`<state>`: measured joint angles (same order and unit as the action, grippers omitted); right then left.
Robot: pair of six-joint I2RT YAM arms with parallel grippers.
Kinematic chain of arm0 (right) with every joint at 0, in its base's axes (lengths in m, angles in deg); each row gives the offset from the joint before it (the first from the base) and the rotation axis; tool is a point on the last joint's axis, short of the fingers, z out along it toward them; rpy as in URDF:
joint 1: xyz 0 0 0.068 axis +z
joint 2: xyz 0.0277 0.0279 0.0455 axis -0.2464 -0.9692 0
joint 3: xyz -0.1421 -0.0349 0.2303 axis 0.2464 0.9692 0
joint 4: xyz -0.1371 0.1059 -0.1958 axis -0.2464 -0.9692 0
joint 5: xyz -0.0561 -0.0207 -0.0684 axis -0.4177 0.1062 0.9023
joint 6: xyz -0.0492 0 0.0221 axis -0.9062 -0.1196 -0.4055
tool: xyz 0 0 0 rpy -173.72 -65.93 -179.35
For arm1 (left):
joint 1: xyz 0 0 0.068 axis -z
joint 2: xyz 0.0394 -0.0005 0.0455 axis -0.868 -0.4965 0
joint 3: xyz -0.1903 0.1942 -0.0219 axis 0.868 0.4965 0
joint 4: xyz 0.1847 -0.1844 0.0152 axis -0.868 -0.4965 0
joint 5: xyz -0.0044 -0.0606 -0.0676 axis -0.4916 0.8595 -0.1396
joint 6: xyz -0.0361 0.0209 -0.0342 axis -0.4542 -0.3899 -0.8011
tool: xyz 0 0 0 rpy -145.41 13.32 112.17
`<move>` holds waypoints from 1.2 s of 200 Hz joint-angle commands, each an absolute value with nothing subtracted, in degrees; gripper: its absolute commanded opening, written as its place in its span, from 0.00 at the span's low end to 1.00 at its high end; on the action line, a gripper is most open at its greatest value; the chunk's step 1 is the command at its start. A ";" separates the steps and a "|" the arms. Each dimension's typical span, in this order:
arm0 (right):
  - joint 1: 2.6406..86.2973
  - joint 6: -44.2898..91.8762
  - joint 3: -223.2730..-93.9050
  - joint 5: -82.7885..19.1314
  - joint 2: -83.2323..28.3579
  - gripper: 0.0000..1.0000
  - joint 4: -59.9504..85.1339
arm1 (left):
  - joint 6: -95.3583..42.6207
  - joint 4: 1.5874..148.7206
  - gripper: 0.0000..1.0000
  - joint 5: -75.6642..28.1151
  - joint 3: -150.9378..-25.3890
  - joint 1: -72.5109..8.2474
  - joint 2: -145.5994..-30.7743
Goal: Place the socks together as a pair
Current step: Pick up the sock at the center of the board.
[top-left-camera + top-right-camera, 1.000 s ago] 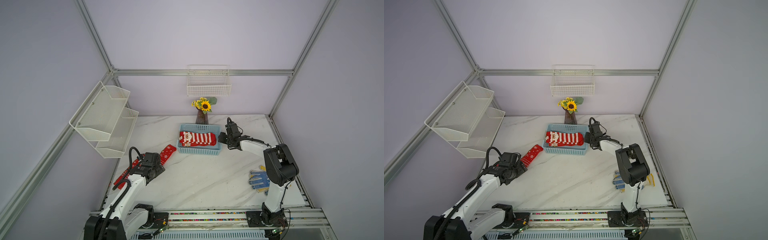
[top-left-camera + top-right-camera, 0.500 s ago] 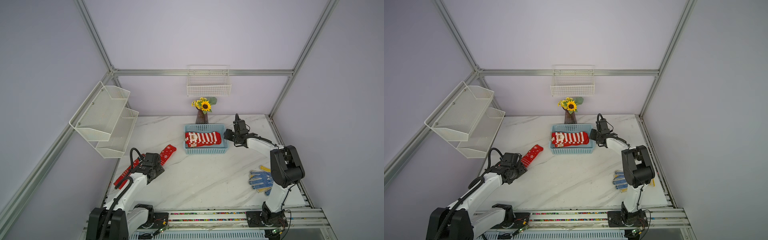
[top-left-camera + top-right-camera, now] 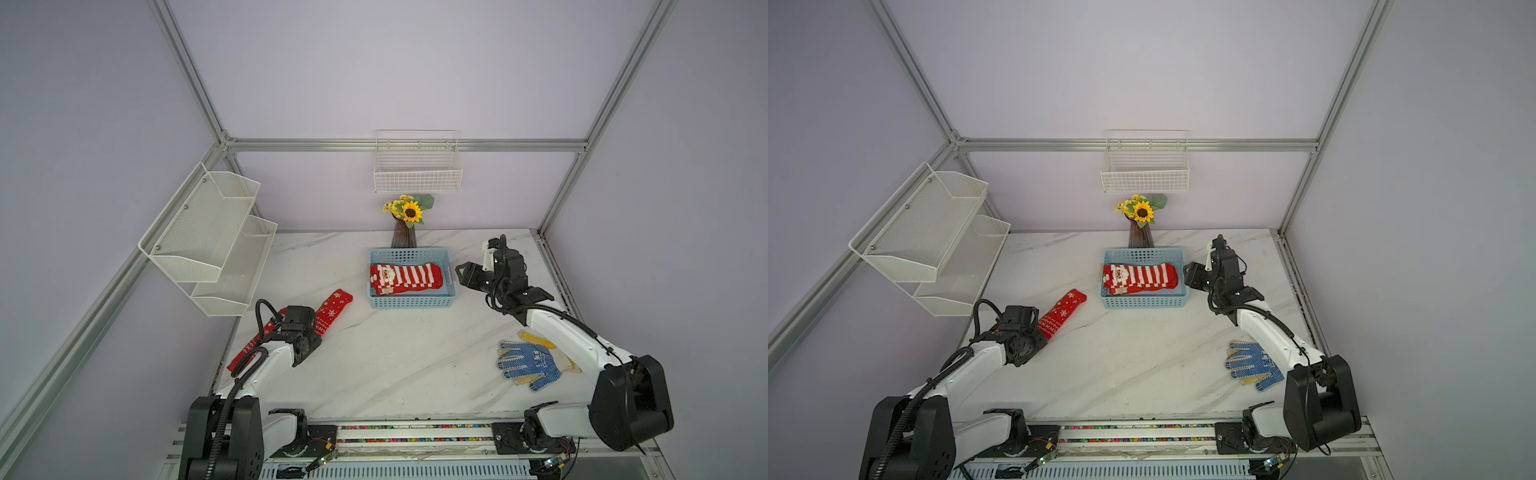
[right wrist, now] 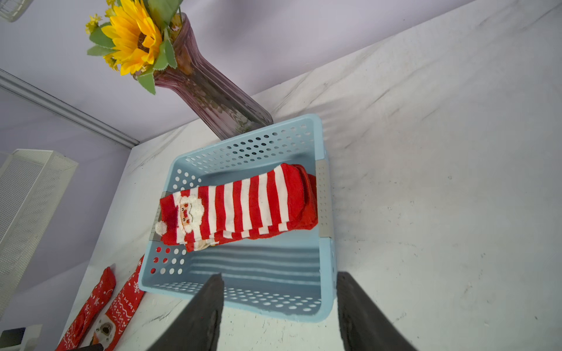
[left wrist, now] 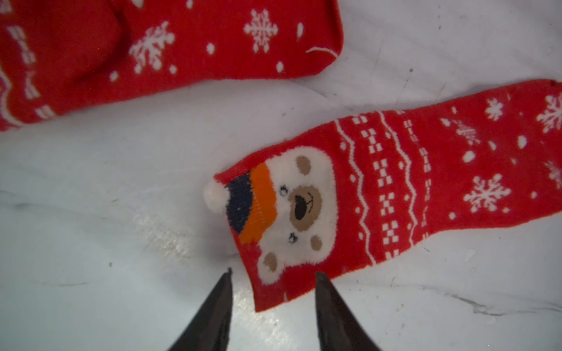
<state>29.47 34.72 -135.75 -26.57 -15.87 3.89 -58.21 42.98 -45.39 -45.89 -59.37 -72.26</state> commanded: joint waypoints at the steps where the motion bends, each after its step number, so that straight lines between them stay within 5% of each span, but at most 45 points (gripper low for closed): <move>1: 29.47 35.94 -133.94 -27.08 -12.33 0.61 3.05 | -59.25 45.59 0.34 -45.46 -44.51 -59.81 -72.35; 78: 29.52 35.17 -132.40 -24.70 -7.09 0.62 -0.97 | -59.26 46.82 0.36 -45.20 -44.39 -62.33 -76.18; 116: 29.54 35.41 -131.37 -23.36 -4.43 0.62 -1.85 | -57.55 47.03 0.06 -43.23 -45.37 -62.53 -77.00; 138: 29.50 35.41 -131.23 -23.01 -2.65 0.62 -2.56 | -55.13 43.59 0.00 -42.57 -48.28 -62.53 -74.47; 240: 29.51 34.10 -130.12 -23.76 3.11 0.62 -4.40 | -41.74 31.77 0.00 -33.70 -71.50 -57.11 -56.07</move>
<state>29.49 34.51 -131.27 -23.43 1.66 -3.23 -46.21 35.05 -36.58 -63.05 -60.18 -57.29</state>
